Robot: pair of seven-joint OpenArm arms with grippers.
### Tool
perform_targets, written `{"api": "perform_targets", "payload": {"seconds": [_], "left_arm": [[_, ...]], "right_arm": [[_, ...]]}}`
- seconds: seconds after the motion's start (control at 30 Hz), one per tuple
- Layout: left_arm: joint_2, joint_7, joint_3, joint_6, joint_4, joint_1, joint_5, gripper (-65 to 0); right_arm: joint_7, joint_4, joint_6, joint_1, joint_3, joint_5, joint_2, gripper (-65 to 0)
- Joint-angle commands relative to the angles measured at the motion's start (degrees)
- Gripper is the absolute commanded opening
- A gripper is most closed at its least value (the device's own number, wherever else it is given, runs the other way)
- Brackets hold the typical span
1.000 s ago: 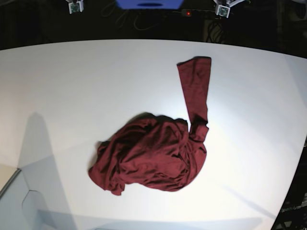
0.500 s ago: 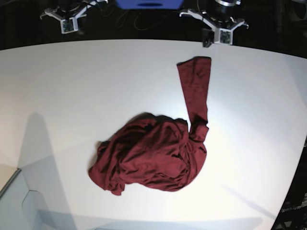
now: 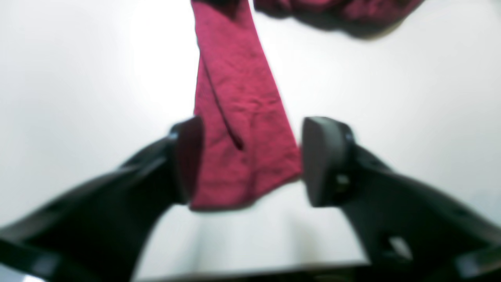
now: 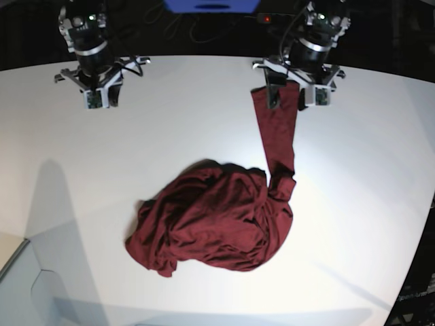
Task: Layout the t-shirt on the table in an organized manner, then fold the t-shirt properly
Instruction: 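Lower the left gripper onto the stretched maroon sleeve and grasp it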
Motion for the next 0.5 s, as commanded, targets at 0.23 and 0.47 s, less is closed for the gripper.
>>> {"api": "perform_targets", "payload": {"seconds": [0.23,0.47], "left_arm": [[-0.2,6.1,0.0,0.0,-7.4,-12.5,-0.3,-20.0],[-0.1,5.7,0.8,-0.1,-19.3,-18.4,-0.1,-20.1]], "right_arm": [[-5.5,1.0,0.1,7.2,-5.0,0.1,-0.6,-45.3],[-7.5,0.8,0.1,8.7,-6.6,0.1,-2.3,-45.6]]}}
